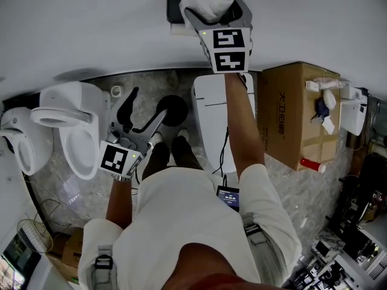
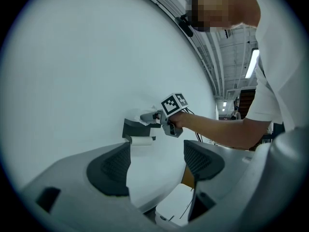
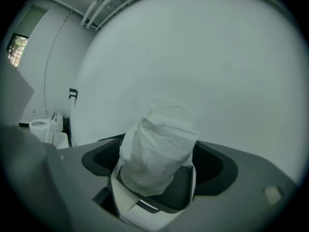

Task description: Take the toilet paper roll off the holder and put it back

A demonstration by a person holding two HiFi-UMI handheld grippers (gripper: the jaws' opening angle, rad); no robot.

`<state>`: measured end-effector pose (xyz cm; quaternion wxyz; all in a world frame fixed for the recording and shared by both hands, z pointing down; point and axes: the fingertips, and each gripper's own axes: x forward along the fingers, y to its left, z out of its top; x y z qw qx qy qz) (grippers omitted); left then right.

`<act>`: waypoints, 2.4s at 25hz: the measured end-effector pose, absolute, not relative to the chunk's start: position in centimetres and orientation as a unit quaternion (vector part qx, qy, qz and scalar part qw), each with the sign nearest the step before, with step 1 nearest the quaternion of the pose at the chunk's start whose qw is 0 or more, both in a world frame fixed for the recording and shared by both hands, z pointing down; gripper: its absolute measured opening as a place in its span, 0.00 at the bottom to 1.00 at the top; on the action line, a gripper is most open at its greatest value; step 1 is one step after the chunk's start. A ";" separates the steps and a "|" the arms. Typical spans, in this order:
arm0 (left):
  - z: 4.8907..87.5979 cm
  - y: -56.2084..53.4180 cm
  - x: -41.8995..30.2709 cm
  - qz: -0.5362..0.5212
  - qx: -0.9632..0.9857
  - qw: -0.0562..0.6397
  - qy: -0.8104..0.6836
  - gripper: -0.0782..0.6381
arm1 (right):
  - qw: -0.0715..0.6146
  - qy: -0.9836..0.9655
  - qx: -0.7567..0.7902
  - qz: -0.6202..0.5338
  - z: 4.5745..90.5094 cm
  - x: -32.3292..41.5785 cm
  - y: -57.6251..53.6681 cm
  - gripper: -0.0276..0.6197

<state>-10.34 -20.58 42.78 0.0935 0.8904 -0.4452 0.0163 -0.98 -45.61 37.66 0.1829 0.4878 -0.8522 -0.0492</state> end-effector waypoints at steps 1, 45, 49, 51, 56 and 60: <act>42.7 -20.5 -10.4 0.016 0.890 0.093 -0.446 0.58 | 0.178 -0.851 0.492 -0.048 37.6 -0.7 -45.4 0.77; 38.0 -17.0 -8.9 0.003 0.902 0.047 -0.429 0.57 | 0.058 -0.906 0.416 -0.041 34.4 3.1 -19.0 0.31; 37.5 -17.0 -9.0 -0.002 0.901 0.042 -0.431 0.57 | 0.060 -0.909 0.410 -0.046 33.9 2.7 -18.7 0.31; 37.4 -16.9 -9.0 -0.003 0.901 0.042 -0.432 0.57 | 0.067 -0.912 0.403 -0.038 34.4 2.6 -18.4 0.30; 37.0 -16.7 -8.7 -0.008 0.904 0.038 -0.426 0.56 | 0.059 -0.916 0.397 -0.009 34.8 3.2 -17.8 0.22; 36.6 -16.1 -8.2 -0.009 0.912 0.029 -0.408 0.24 | 0.049 -0.916 0.397 -0.010 34.6 3.3 -17.7 0.15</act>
